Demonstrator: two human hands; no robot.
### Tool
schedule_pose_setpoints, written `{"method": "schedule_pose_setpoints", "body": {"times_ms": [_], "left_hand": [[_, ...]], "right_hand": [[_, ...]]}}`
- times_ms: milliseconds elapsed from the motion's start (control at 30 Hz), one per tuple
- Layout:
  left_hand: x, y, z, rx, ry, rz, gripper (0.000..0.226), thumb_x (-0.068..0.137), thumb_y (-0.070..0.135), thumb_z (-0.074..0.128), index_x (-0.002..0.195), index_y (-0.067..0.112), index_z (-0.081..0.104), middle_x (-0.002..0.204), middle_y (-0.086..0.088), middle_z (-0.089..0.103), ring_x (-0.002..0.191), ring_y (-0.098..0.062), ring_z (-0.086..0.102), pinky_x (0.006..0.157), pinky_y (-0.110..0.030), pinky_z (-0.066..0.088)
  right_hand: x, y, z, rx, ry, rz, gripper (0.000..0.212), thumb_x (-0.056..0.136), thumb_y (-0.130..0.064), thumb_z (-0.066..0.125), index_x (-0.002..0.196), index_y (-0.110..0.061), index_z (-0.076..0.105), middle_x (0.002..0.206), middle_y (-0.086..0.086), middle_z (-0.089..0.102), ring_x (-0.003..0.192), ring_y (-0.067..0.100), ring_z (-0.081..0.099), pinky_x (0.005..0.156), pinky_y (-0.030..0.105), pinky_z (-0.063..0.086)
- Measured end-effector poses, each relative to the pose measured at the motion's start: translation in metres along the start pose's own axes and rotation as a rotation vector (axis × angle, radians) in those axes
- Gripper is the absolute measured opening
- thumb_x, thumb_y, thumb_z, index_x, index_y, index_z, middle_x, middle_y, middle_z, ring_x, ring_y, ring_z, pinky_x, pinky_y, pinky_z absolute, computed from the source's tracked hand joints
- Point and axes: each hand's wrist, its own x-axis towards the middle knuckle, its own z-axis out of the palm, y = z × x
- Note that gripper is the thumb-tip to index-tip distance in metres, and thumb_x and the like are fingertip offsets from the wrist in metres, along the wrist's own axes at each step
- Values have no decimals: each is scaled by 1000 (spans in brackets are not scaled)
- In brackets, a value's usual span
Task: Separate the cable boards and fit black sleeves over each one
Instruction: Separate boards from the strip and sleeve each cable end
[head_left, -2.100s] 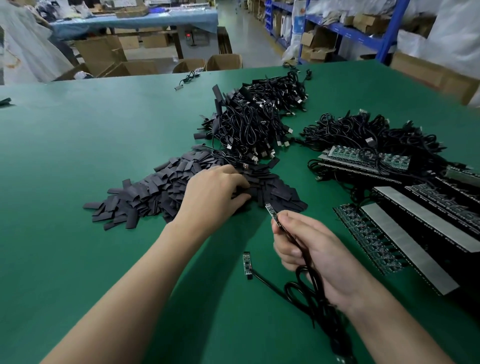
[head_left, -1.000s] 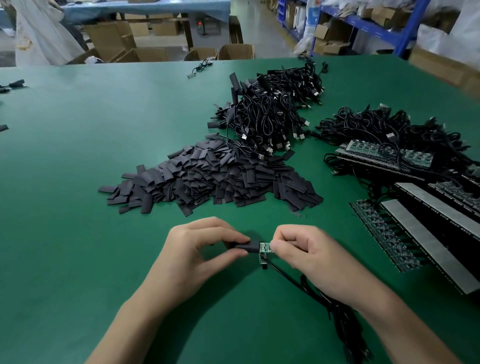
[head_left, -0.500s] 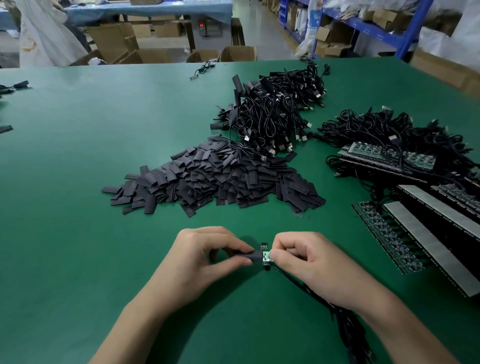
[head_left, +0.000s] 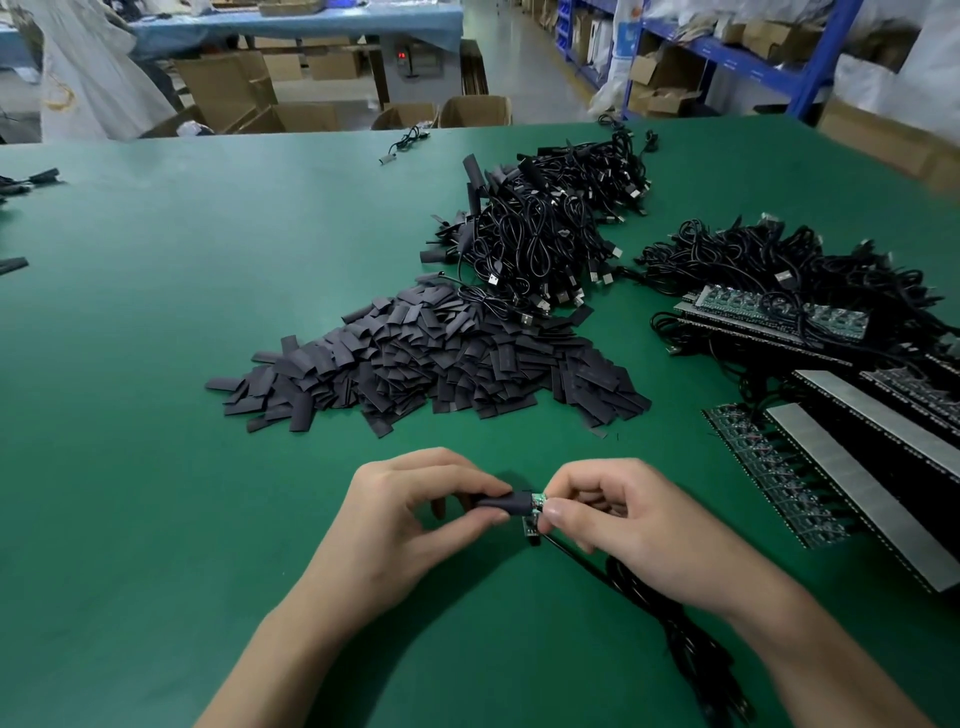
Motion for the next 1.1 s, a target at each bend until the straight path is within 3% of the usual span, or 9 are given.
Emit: {"method": "schedule_pose_setpoints", "body": {"times_ms": [67,233,400,500,700,933,1100], "left_hand": [[0,0,0,-4,-9,6,14,84,20,83,98,20,82,93,14,74,86,-7,71,80,-15,50],[-1,-1,0,7,-20,20,14,84,19,84,98,20,82,93,14,74,85,-6,71,80,-16,52],[-1,-1,-1,8,-33,41,13,84,18,83,97,19,82,92,14,74,84,-5,71,79,-15,51],[-1,0,-1,-12,-31,42,13,84,18,84,96,18,82,92,13,75,84,-6,71,78,-16,52],[-2,-1,0,-26,-34,52,14,83,16,85,96,19,82,92,15,74,82,-6,71,77,-17,53],[-2,0,1,10,-8,85,14,83,17,85,97,19,81,90,14,73,80,-5,70,75,-16,52],[-3,2,3,62,-1,117,14,85,22,82,99,19,81,92,13,72,81,-2,69,75,-19,54]], "right_hand": [[0,1,2,-22,1,8,32,89,-55,57,89,-27,72,71,-6,59,66,18,47,66,42,39],[1,4,4,-96,21,21,30,88,-56,54,91,-32,73,86,5,71,80,31,64,79,53,52],[2,6,2,-127,-14,16,29,90,-55,52,90,-35,72,73,-6,62,67,7,50,66,37,42],[1,6,0,-119,-33,6,31,91,-56,51,91,-33,72,65,-15,49,62,3,41,61,26,33],[0,3,1,-112,-48,9,31,90,-57,51,90,-32,71,67,-9,48,63,15,42,61,43,34],[-1,4,3,-131,-18,14,21,97,-43,57,86,-32,70,60,-14,44,57,5,37,54,25,28],[0,5,5,-164,-17,35,21,97,-46,56,88,-34,70,65,-12,50,61,6,42,59,30,33]]}}
